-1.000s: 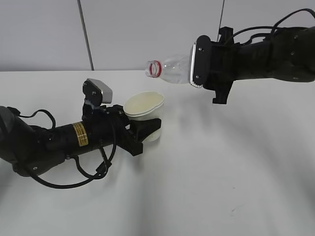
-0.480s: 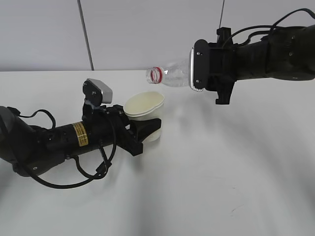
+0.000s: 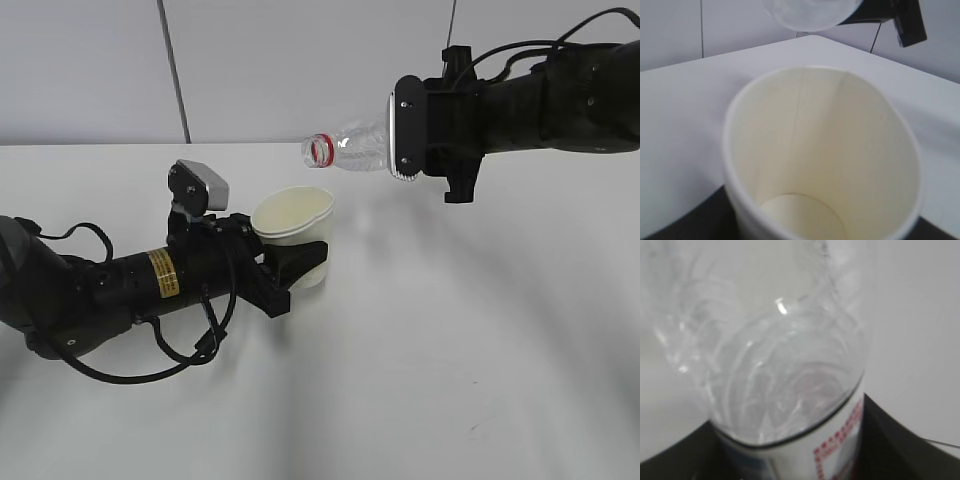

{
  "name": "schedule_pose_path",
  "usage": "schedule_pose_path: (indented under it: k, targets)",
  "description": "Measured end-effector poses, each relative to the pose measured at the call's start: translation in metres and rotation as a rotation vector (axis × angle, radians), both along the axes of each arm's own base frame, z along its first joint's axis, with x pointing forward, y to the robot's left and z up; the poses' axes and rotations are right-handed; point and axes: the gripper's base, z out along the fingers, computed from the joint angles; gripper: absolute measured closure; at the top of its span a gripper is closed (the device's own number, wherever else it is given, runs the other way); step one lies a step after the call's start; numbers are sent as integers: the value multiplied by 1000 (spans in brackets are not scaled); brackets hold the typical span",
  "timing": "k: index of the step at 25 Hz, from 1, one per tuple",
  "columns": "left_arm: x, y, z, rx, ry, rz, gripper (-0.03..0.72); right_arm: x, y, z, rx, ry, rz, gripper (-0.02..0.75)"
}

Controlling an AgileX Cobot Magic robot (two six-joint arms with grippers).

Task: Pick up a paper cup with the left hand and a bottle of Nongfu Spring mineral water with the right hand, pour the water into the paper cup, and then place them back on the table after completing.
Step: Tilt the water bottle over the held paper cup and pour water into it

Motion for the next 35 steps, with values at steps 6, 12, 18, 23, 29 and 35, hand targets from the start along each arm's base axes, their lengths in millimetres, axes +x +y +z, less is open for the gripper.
schedule_pose_path:
  k: [6,12,18,23,29,35]
  targets:
    - [0,0,0,0,0,-1,321,0,1,0,-43,-8,8,319]
    - [0,0,0,1,0,-2,321,-3,11,1,-87,-15,34,319]
    - [0,0,0,1,0,-3,321,-3,12,1,-105,-21,43,321]
    - [0,0,0,2,-1,-4,322,-3,12,1,-112,-22,42,322]
    - [0,0,0,3,0,-5,321,-3,12,1,-117,-23,37,322]
    - [0,0,0,3,0,-5,321,-3,12,1,-117,-23,37,322]
